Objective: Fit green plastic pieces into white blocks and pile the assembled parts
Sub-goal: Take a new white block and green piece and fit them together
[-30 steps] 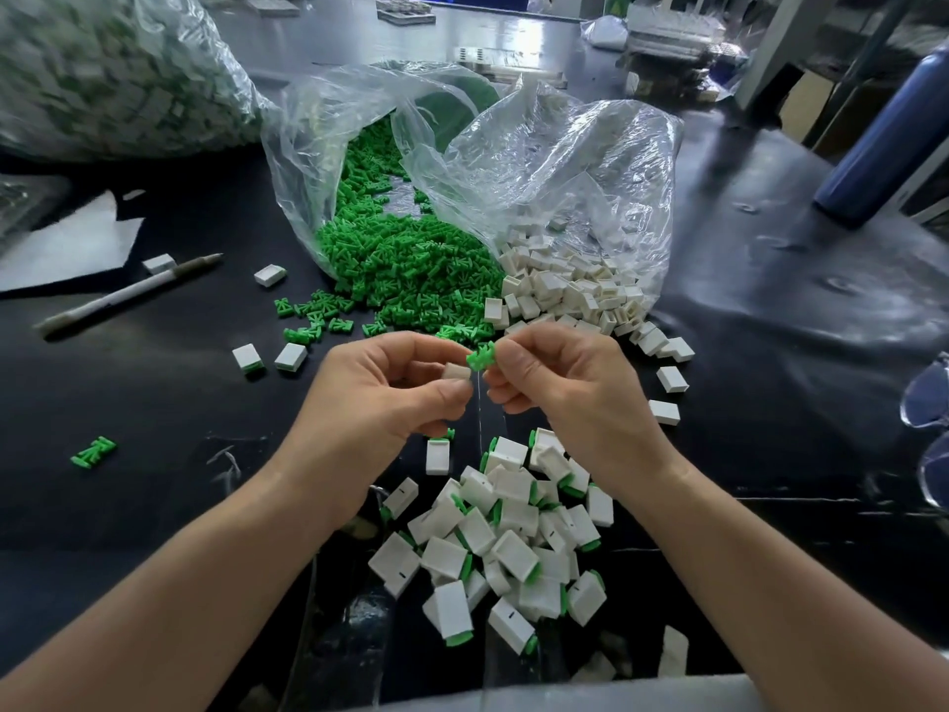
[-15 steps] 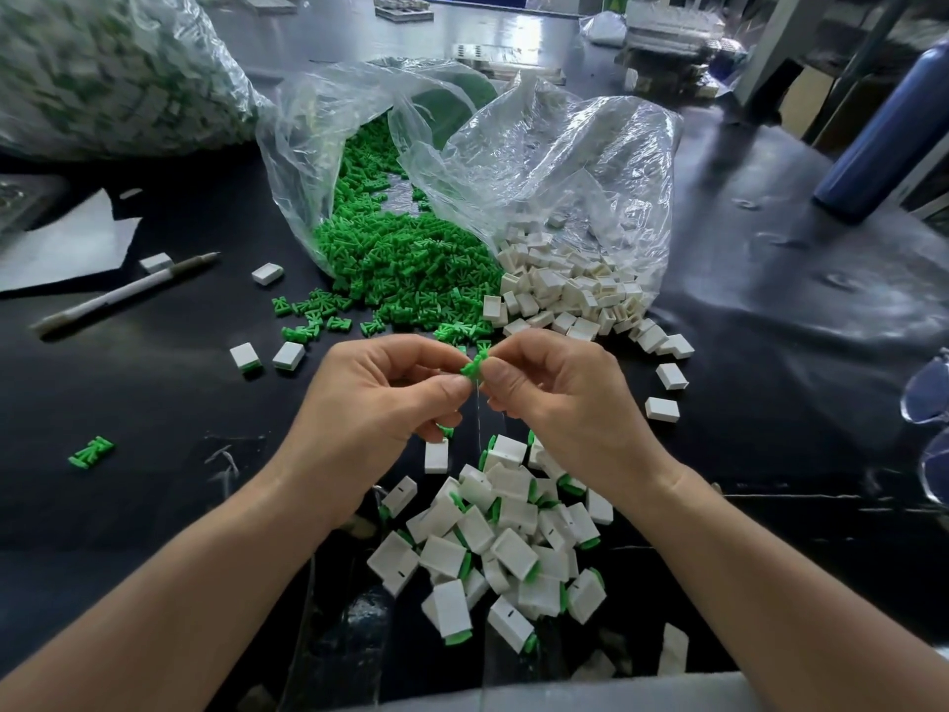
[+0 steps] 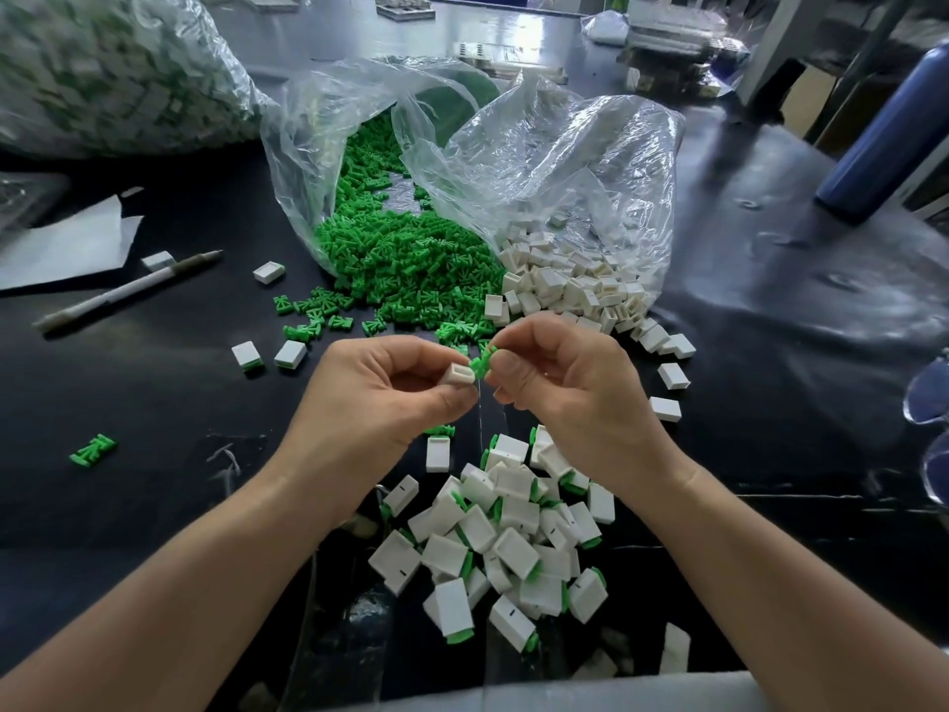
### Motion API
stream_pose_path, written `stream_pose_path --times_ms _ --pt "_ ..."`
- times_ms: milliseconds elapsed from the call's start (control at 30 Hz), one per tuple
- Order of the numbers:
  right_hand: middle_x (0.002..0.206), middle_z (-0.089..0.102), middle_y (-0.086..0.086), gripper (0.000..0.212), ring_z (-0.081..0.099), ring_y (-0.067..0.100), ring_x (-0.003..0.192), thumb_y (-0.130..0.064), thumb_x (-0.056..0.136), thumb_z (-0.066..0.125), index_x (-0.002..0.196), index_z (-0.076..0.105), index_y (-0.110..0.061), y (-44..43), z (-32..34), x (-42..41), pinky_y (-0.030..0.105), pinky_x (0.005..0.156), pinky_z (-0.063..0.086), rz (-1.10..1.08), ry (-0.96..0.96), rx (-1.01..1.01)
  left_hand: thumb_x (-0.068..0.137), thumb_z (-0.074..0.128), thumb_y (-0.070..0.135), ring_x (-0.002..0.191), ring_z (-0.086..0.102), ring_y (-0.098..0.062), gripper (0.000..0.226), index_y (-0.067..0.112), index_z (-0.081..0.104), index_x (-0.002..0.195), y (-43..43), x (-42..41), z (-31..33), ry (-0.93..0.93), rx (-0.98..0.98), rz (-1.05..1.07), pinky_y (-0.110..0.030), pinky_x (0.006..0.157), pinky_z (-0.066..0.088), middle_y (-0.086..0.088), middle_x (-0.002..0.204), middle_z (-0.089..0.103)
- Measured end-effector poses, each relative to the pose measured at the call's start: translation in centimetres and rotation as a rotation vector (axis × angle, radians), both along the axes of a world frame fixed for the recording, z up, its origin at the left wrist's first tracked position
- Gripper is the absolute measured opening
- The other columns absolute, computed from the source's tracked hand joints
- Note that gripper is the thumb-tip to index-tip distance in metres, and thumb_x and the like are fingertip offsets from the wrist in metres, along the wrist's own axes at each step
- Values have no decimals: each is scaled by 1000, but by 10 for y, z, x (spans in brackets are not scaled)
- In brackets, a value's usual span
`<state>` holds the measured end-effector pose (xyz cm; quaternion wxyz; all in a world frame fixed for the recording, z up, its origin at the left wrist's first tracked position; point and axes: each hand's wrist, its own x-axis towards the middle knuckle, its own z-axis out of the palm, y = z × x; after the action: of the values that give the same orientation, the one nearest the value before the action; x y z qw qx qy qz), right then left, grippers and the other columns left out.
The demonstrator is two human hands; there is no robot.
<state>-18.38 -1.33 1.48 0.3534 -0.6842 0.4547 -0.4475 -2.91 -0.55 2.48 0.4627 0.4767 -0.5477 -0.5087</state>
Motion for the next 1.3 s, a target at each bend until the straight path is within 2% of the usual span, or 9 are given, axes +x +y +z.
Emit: stream_pose_path --times_ms 167,367,533,667,767,867,1000,1133,1300 --pt "71 63 2 24 60 21 67 -8 86 61 77 57 -30 0 1 0 39 68 52 20 17 -9 52 72 18 57 62 -3 18 15 73 70 2 -1 1 24 30 -32 -12 56 50 1 64 71" --pt "69 61 5 18 56 27 65 -8 86 62 77 57 -23 1 -1 1 43 64 48 34 113 -44 65 73 4 55 60 -2 12 15 73 71 2 -2 2 -13 30 -35 -11 54 49 0 63 71" --pt "68 60 11 10 54 31 63 -9 86 61 81 60 -17 0 -1 -5 46 61 46 36 173 -88 64 73 7 52 59 -1 12 11 73 75 1 -2 1 -3 70 -17 -11 52 48 0 62 70" --pt "69 60 16 7 55 35 64 -11 89 59 82 61 -9 0 -3 -7 49 61 46 92 207 -39 64 71 8 57 63 -9 13 11 72 76 1 1 0 -12 58 -11 -15 52 52 -7 67 72" --pt "69 61 8 19 56 28 65 -17 92 50 79 58 -5 0 -3 -7 49 63 47 122 277 -54 62 69 13 56 65 -12 19 7 71 80 1 2 1 -13 60 -61 -18 52 53 -15 71 71" --pt "65 57 -2 22 54 18 63 -21 89 45 72 53 -10 1 -1 -8 44 63 47 137 329 -80 59 70 16 53 63 -11 20 8 72 77 0 3 1 -30 42 -105 -18 51 53 -13 64 70" --pt "62 52 -11 20 50 8 60 -14 89 50 69 54 -9 1 2 -7 35 59 45 164 335 -85 58 70 21 51 63 -10 20 11 72 75 1 6 1 -113 -56 -136 -19 49 52 -9 61 69" --pt "62 49 4 20 43 22 60 -11 89 50 72 54 -2 3 3 -7 38 57 37 171 531 -177 65 72 24 47 59 -14 11 17 72 73 3 6 -1 -322 -208 -111 -30 50 54 -4 58 67" --pt "63 39 -1 19 36 21 57 -10 87 49 69 45 -10 6 10 -6 36 52 33 196 705 -286 70 76 11 55 62 -25 12 22 72 72 2 7 -6 -480 -302 -97 -43 56 52 -3 59 68"
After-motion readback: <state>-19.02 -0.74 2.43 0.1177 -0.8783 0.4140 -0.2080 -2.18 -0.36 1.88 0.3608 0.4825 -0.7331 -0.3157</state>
